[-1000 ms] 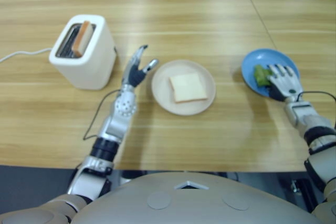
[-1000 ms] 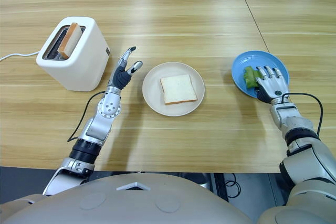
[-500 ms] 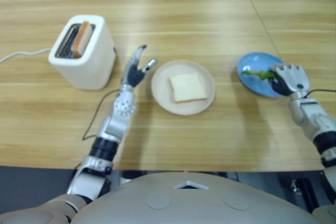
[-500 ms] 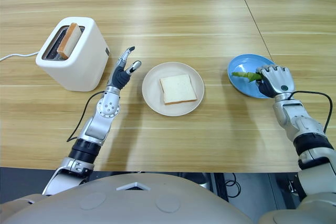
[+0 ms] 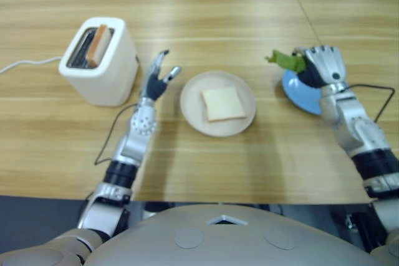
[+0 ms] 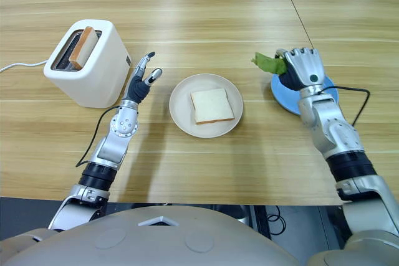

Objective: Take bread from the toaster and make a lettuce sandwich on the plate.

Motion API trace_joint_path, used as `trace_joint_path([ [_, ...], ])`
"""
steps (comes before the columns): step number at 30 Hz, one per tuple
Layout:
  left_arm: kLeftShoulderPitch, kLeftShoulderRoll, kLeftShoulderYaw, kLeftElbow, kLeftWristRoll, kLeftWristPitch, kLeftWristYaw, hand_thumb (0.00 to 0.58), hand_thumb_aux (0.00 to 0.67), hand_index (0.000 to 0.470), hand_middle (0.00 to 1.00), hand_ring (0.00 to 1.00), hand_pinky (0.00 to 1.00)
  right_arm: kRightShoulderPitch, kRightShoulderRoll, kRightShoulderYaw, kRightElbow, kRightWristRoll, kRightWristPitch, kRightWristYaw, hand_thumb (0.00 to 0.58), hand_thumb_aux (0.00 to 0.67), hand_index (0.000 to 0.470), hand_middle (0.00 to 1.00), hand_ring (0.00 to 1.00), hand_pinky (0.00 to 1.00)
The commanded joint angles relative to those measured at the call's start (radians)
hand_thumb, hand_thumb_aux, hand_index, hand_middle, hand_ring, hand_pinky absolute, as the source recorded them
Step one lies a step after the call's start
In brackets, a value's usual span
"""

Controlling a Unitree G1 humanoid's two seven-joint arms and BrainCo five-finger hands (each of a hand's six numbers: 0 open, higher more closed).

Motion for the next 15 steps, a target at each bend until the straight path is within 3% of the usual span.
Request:
trace_joint_path([
  [1, -0.005, 0.009, 0.007, 0.022, -0.008, -0.005, -0.008, 0.0, 0.0, 0.0, 0.0, 0.0, 0.0, -0.068, 0.081, 0.063, -0.03, -0.052, 0.009, 0.055, 0.58, 0.67, 0.46, 1.0, 1.0, 1.0],
  [9, -0.005, 0.007, 0.005, 0.039, -0.004, -0.012, -0.006, 0.0, 0.0, 0.0, 0.0, 0.0, 0.0, -0.171, 0.267, 0.243, 0.196, -0.149, -0.032, 0.059, 0.58, 0.67, 0.46, 1.0, 1.0, 1.0],
  [15, -0.002, 0.008, 0.004, 0.042, -0.002, -0.011, -0.007, 0.0, 0.0, 0.0, 0.0, 0.0, 0.0, -0.152, 0.305, 0.322, 0.293, -0.176, -0.057, 0.051, 0.58, 0.67, 0.46, 1.0, 1.0, 1.0],
])
